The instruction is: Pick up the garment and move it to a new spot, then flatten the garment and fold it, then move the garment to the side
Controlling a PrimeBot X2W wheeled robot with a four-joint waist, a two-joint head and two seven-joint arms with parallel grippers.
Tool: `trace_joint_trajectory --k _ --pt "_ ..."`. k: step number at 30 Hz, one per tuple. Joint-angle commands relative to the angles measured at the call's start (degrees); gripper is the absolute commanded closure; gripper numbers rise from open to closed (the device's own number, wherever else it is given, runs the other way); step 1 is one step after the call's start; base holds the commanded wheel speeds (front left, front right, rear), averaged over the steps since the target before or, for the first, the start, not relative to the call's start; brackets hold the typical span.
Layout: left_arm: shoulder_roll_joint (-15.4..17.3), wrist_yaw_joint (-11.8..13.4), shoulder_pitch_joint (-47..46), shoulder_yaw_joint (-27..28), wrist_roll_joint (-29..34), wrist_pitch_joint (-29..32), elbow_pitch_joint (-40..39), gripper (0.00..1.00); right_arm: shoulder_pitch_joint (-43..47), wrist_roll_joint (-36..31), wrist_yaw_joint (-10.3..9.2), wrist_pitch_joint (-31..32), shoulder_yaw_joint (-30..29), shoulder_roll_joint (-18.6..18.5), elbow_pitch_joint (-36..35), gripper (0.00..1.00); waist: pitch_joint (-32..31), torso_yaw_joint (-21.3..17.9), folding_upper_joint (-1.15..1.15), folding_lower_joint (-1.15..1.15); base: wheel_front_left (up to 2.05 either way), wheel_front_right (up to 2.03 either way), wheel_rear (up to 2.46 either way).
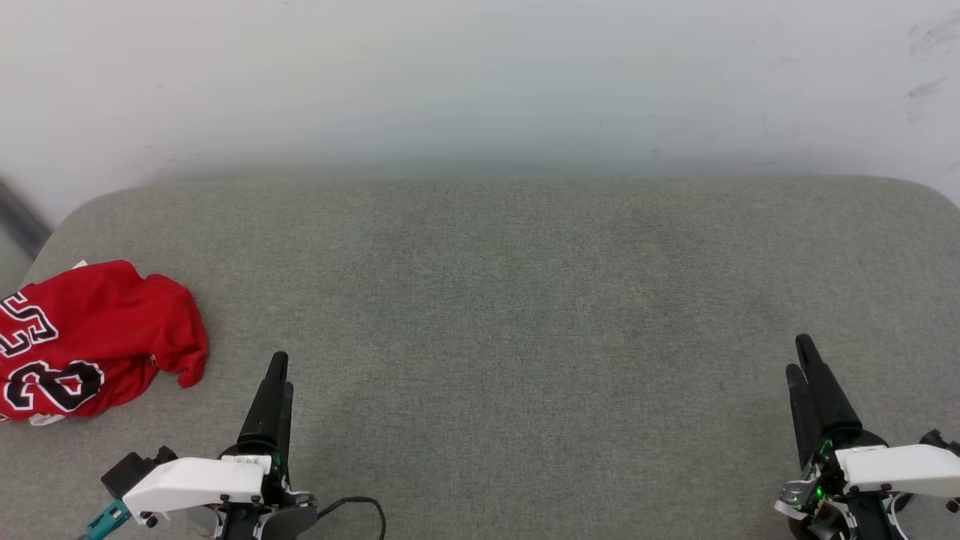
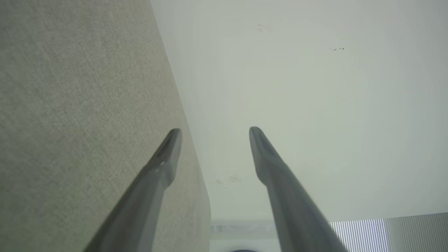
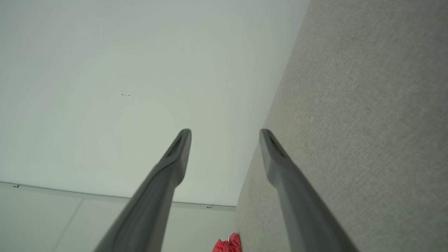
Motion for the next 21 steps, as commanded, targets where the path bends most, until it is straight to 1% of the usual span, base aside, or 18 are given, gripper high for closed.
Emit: trace_joint_trajectory --k 1,10,16,20,21 --pt "0.1 0.0 -1.7 -0.3 2.2 -0.7 -1.5 0.0 -0.4 -2.8 0.09 -0.7 0.2 -0.6 -1.7 0.0 0.0 0.0 0.0 0.0 0.0 0.0 0.0" --pt "0.2 0.0 -2.0 -0.9 13.8 -2.9 -3.3 0.0 -0.2 -16.8 0.09 -2.8 0.4 -0.6 -4.0 0.0 0.1 0.0 0.0 0.0 0.0 0.0 0.0" --pt "0.2 0.0 -2.2 -2.3 21.5 -4.2 -3.7 0.0 0.2 -25.8 0.1 -4.2 1.1 -0.7 -5.2 0.0 0.1 0.0 0.0 0.0 0.0 0.0 0.0" --pt "0.2 0.0 -2.3 -3.1 26.8 -5.0 -3.5 0.0 0.2 -31.3 0.1 -5.0 1.5 -0.8 -5.4 0.0 0.0 0.0 0.0 0.0 0.0 0.0 0.0" --pt "0.2 0.0 -2.3 -3.1 26.8 -5.0 -3.5 0.0 0.2 -31.3 0.1 -5.0 1.5 -0.8 -5.4 0.0 0.0 0.0 0.0 0.0 0.0 0.0 0.0"
